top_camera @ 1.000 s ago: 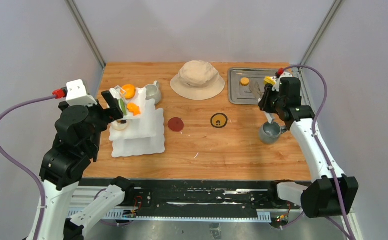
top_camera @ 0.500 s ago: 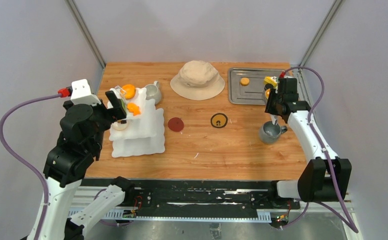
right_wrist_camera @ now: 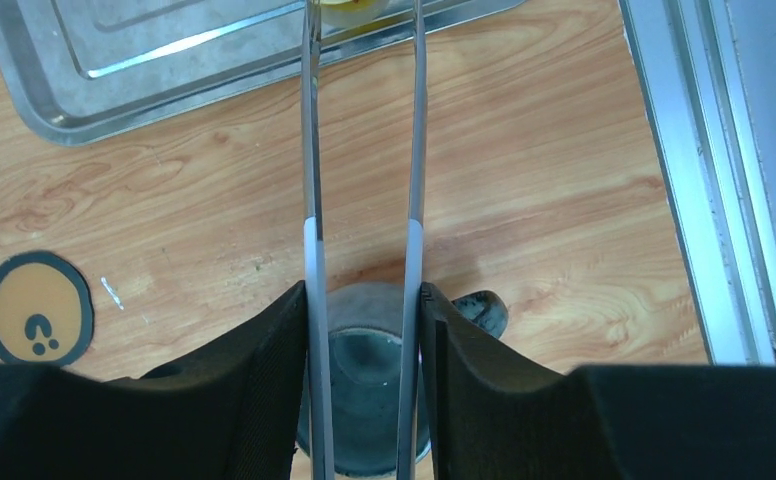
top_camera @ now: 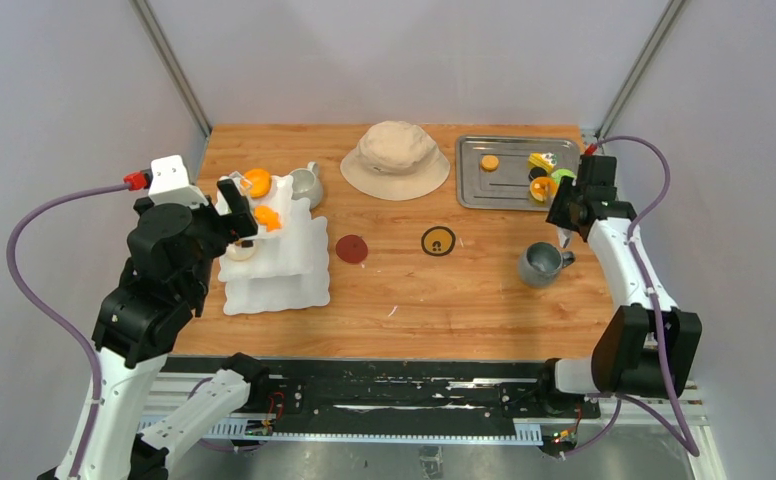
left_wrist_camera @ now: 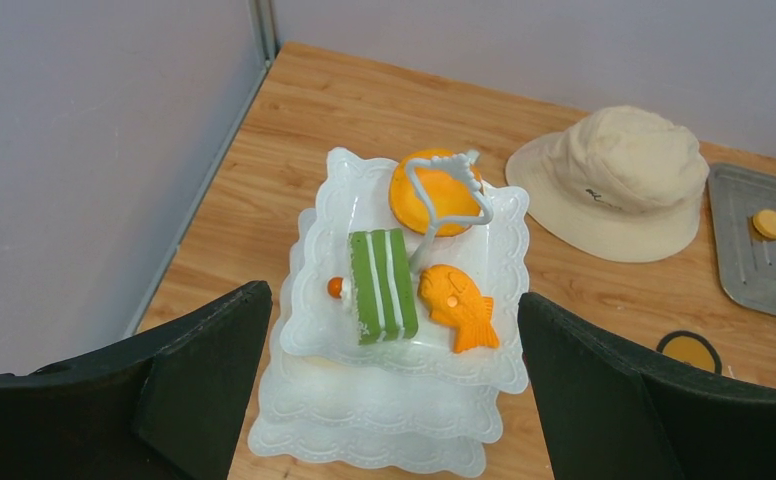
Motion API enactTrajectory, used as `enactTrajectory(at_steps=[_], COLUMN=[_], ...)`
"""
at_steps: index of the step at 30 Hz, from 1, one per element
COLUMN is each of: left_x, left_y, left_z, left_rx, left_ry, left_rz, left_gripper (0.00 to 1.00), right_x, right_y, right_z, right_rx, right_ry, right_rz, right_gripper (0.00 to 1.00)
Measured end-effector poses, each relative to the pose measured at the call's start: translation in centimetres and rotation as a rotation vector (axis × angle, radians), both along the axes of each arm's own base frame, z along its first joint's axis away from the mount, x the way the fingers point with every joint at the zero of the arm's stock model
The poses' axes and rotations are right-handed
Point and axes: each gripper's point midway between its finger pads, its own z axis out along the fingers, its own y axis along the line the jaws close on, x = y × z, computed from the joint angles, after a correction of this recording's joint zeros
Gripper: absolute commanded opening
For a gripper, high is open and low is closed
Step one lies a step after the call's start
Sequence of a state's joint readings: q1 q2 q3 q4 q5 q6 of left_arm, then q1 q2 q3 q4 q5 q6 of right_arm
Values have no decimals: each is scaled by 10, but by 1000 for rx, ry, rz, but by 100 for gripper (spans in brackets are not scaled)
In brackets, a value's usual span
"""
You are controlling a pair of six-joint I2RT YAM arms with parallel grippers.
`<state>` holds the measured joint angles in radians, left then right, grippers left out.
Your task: Serve the afternoon tea
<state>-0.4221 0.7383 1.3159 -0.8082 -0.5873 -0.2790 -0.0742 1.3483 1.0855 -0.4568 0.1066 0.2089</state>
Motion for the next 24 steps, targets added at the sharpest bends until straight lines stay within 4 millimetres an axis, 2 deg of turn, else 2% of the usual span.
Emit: enactTrajectory(at_steps=[6,14,19,24], left_x=[0,4,5,5], left_y=[-1,-4,-6,-6], left_z=[0,-1,-1,-1], left_rx=[-3,-13,-14,-17], left_ry=[0,-2,1,0], left_rz=[-1,-12,-17,-17], left_gripper=[98,98,98,98], right_x=[12,19,25,22], right_y=[-12,-14,-20,-20], right_z=[3,-2,-15,-25], right_rx=[102,207,267,298], right_ry=[-69,-111,-99,-78], right_rz=[-38,-54,-78,-95], right_gripper=[42,42,42,42])
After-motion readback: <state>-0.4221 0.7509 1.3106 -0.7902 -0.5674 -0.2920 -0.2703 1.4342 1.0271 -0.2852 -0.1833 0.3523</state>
